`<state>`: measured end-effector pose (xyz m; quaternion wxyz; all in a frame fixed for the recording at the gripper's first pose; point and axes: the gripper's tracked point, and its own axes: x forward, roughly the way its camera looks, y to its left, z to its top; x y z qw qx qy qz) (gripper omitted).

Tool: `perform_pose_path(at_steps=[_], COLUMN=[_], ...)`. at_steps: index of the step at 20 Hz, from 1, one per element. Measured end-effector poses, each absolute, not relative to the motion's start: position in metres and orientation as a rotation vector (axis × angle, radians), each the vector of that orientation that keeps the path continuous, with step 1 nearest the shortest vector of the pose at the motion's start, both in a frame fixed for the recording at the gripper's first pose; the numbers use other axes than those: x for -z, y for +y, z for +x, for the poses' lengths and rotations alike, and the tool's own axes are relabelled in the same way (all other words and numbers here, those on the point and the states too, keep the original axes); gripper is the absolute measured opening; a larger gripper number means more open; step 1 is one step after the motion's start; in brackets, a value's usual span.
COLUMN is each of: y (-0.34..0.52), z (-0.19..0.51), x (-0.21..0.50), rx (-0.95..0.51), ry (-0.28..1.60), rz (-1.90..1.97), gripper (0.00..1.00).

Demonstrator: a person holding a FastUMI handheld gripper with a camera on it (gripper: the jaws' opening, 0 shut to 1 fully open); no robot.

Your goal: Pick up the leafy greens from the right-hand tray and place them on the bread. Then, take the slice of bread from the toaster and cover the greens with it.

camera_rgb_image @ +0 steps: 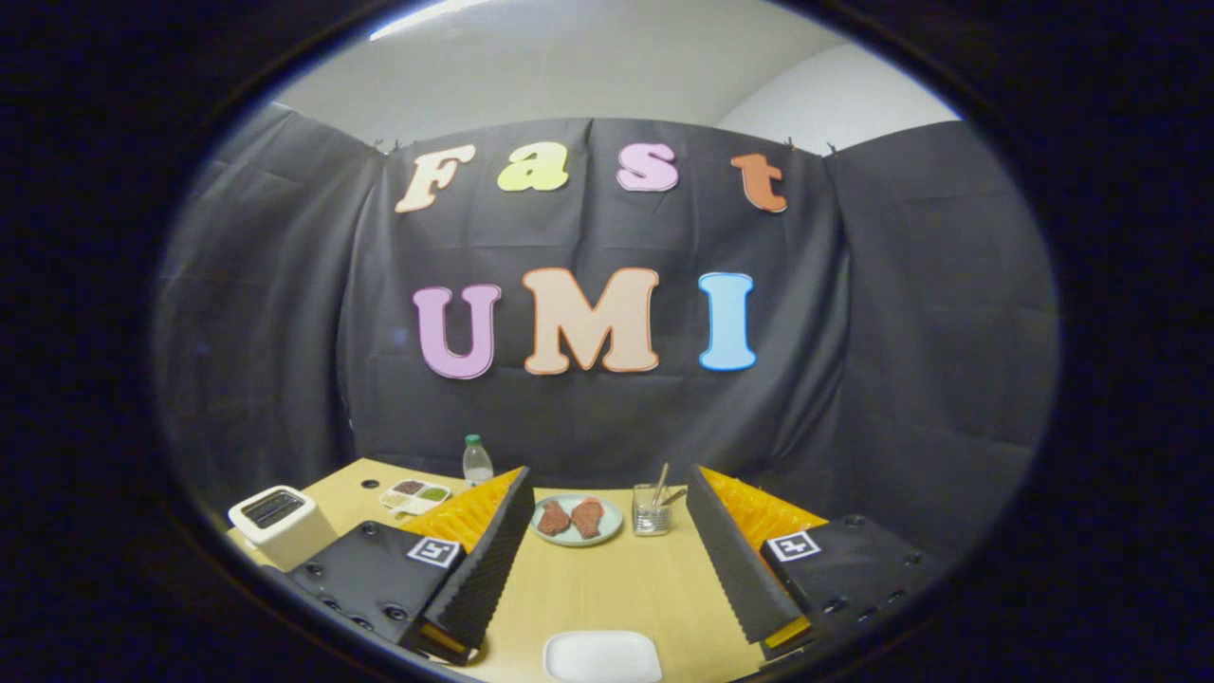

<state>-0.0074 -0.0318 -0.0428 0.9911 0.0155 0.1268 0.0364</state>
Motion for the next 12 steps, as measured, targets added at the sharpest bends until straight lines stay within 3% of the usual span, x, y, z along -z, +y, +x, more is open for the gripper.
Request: perform_pose_path(at_steps=[12], y=[-0.0352], z=[0.0023], x=[0.0400], rx=[-0.060], ry=[0.211], rz=[-0.009], gripper=[1.00])
